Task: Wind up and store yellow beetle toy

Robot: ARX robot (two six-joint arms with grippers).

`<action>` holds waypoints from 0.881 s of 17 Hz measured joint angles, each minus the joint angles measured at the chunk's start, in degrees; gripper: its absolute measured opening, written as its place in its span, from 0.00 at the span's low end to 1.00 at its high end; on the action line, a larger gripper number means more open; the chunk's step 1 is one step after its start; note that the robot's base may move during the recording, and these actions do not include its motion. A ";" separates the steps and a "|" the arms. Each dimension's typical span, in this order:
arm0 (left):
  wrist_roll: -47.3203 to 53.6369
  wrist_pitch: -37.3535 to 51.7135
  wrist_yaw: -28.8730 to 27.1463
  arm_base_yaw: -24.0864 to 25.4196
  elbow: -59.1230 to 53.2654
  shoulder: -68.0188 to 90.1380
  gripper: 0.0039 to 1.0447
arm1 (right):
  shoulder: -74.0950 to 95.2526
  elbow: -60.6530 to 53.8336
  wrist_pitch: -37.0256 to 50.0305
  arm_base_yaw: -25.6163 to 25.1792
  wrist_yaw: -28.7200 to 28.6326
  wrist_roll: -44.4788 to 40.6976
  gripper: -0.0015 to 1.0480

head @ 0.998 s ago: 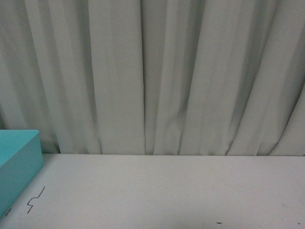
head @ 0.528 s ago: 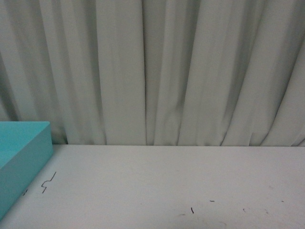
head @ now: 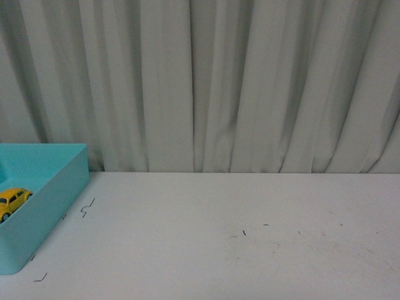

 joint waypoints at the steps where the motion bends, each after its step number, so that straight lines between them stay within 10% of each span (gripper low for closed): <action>1: 0.00 -0.15 -0.04 0.00 0.00 0.00 0.94 | 0.00 0.00 -0.28 0.00 0.00 0.00 0.94; 15: 0.00 0.02 -0.04 0.00 0.00 0.00 0.94 | 0.00 0.00 -0.09 0.00 0.00 0.00 0.94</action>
